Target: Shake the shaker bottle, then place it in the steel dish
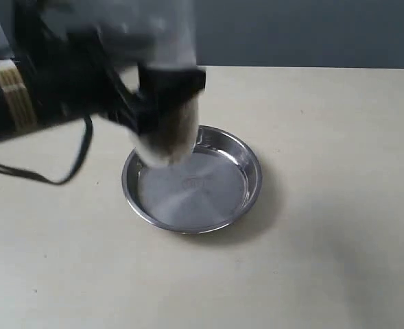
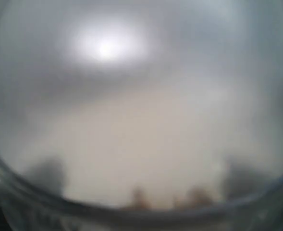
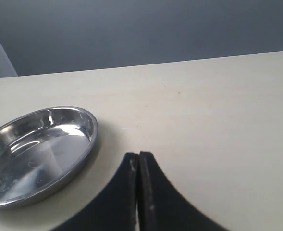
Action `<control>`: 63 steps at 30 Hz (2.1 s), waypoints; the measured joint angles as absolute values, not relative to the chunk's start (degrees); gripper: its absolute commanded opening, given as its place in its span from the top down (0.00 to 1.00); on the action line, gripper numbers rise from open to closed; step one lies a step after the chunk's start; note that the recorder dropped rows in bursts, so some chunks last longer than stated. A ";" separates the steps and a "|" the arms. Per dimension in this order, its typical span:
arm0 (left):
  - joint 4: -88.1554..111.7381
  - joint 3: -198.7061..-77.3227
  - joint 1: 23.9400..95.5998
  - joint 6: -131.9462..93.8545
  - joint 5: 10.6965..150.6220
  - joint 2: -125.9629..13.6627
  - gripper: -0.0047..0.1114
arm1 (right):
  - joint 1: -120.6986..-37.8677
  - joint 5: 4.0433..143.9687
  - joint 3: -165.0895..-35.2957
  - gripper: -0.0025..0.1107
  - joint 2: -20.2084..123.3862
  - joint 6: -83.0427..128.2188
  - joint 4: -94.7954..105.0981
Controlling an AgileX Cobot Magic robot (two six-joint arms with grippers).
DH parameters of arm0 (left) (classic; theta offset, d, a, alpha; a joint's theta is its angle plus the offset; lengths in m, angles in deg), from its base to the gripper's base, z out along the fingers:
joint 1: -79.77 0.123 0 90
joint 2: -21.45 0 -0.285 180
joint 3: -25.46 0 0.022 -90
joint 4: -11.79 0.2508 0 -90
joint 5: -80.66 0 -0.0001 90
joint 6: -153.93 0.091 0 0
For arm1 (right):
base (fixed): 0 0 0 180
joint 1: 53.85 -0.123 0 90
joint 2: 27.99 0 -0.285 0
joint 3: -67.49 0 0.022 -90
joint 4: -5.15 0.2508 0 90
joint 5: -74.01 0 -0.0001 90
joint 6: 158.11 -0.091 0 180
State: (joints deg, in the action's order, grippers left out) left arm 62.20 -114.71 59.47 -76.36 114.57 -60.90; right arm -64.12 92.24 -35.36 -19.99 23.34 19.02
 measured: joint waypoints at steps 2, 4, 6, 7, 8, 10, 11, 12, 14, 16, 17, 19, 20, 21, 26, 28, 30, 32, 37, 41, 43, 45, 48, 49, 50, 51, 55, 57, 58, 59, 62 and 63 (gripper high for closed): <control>63.86 -113.19 59.38 -76.62 113.37 -62.81 0.96 | -64.12 92.24 -35.36 0.98 -19.99 23.34 19.02; 63.14 -114.32 59.38 -76.74 115.63 -61.46 0.96 | -64.12 92.24 -35.36 0.98 -19.99 23.34 19.02; 62.00 -116.78 59.34 -76.56 119.52 -58.87 0.96 | -64.12 92.24 -35.36 0.98 -19.99 23.34 19.02; 61.86 -117.90 59.23 -76.56 120.93 -57.65 0.96 | -64.12 92.24 -35.36 0.98 -19.99 23.34 19.02; 61.86 -118.34 59.10 -76.80 121.07 -57.11 0.96 | -64.12 92.24 -35.36 0.98 -19.99 23.34 19.02; 63.10 -117.63 58.57 -78.44 118.51 -57.63 0.96 | -64.12 92.24 -35.36 0.98 -19.99 23.34 19.02; 63.81 -116.55 58.45 -79.36 116.52 -58.90 0.96 | -64.12 92.24 -35.36 0.98 -19.99 23.22 19.02; 64.93 -115.36 58.32 -79.96 114.02 -60.53 0.96 | -64.12 92.24 -35.36 0.98 -19.99 23.22 19.02; 66.92 -113.60 58.32 -78.89 109.58 -63.13 0.96 | -64.12 92.24 -35.36 0.98 -19.99 23.22 19.02; 64.84 -113.61 58.32 -73.09 106.69 -63.34 0.96 | -64.12 92.24 -35.36 0.98 -19.99 23.22 19.02; 60.30 -114.44 58.32 -69.56 105.57 -62.91 0.96 | -64.12 92.24 -35.36 0.98 -19.99 23.22 19.02; 49.61 -116.10 58.19 -65.98 105.17 -62.34 0.96 | -64.12 92.24 -35.36 0.98 -19.99 23.22 19.02; 47.20 -116.55 57.93 -66.26 106.34 -62.09 0.96 | -64.12 92.24 -35.36 0.98 -19.99 23.22 19.02; 48.38 -116.83 57.25 -67.80 108.78 -62.08 0.96 | -64.12 92.24 -35.36 0.98 -19.99 23.22 19.02; 55.87 -118.27 50.57 -65.74 109.66 -61.78 0.96 | -64.12 92.24 -35.36 0.98 -19.99 23.22 19.02; 43.32 -118.88 51.83 -55.21 101.67 -61.68 0.96 | -64.12 92.24 -35.36 0.98 -19.99 23.22 19.02; 28.57 -118.88 53.98 -47.15 94.97 -61.83 0.96 | -64.12 92.24 -35.36 0.98 -19.99 23.22 19.02; 25.59 -118.19 52.79 -45.05 92.29 -61.70 0.96 | -64.12 92.24 -35.36 0.98 -19.99 23.22 19.02; 28.56 -118.06 46.56 -44.80 97.26 -60.65 0.96 | -64.12 92.24 -35.36 0.98 -19.99 23.22 19.02; 21.45 -118.16 48.43 -47.32 97.76 -61.07 0.96 | -64.12 92.24 -35.36 0.98 -19.99 23.22 19.02; 31.49 -118.16 45.39 -51.45 97.60 -61.30 0.96 | -64.12 92.24 -35.36 0.98 -19.99 23.22 19.02; 37.40 -118.16 42.79 -52.26 98.42 -61.41 0.96 | -64.12 92.24 -35.36 0.98 -19.99 23.22 19.02; 26.44 -118.16 45.31 -47.94 97.03 -61.58 0.96 | -64.12 92.24 -35.36 0.98 -19.99 23.32 19.02; 22.47 -118.03 46.74 -47.21 96.89 -61.60 0.96 | -64.12 92.24 -35.36 0.98 -19.99 23.32 19.02; 20.23 -117.90 47.27 -46.89 96.89 -61.71 0.96 | -64.12 92.24 -35.36 0.98 -19.99 23.32 19.02; 21.69 -117.63 47.02 -46.91 96.89 -61.71 0.96 | -64.12 92.24 -35.36 0.98 -19.99 23.32 19.02; 31.76 -117.60 43.95 -46.50 99.19 -61.71 0.96 | -64.12 92.24 -35.36 0.98 -19.99 23.32 19.02; 24.16 -117.60 46.17 -46.50 99.18 -61.75 0.96 | -64.12 92.24 -35.36 0.98 -19.99 23.32 19.02; 21.41 -117.49 47.18 -46.69 99.04 -61.85 0.96 | -64.12 92.24 -35.36 0.98 -19.99 23.32 19.02; 21.72 -117.51 47.30 -46.97 98.77 -61.89 0.96 | -64.12 92.24 -35.36 0.98 -19.99 23.32 19.02; 34.63 -117.36 44.56 -48.70 98.20 -61.98 0.96 | -64.12 92.24 -35.36 0.98 -19.99 23.32 19.02; 34.99 -117.36 44.28 -48.59 98.20 -62.10 0.96 | -64.12 92.24 -35.36 0.98 -19.99 23.32 19.02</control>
